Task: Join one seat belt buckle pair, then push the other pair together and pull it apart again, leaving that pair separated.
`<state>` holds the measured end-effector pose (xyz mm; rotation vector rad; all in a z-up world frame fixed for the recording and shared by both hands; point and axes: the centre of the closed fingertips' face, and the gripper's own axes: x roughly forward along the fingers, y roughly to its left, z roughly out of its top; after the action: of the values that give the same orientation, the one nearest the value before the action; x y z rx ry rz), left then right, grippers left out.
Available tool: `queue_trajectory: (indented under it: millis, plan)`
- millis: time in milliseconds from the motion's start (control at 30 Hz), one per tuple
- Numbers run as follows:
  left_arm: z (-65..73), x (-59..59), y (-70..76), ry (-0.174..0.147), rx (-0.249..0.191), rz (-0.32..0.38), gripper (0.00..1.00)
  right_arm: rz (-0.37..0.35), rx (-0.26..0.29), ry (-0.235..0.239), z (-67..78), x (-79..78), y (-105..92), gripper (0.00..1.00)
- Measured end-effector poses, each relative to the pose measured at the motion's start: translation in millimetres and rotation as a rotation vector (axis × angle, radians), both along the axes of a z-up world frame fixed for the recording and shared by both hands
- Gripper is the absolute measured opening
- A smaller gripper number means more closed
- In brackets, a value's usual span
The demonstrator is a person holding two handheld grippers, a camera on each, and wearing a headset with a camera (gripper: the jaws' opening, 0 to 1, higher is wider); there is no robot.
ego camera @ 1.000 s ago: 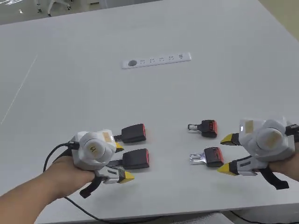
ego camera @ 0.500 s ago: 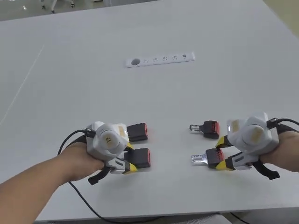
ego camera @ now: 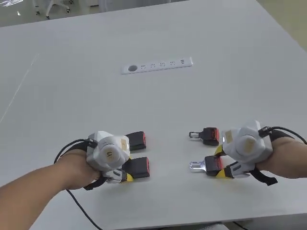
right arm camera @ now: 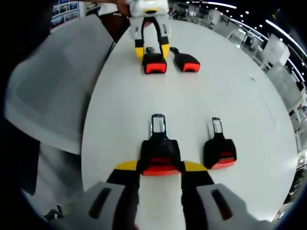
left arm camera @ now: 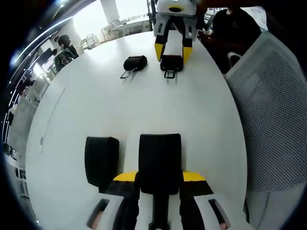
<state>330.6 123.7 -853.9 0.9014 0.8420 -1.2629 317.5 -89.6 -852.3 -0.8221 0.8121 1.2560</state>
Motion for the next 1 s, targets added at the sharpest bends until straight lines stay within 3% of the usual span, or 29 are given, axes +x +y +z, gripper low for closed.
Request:
queue_trajectory:
  millis: [1000]
  plan:
    - [-1.2, 1.3, -0.5, 0.029, 0.028, -0.026, 0.33, 0.02, 0.062, 0.035, -0.1, 2.8, 5.2, 0.32]
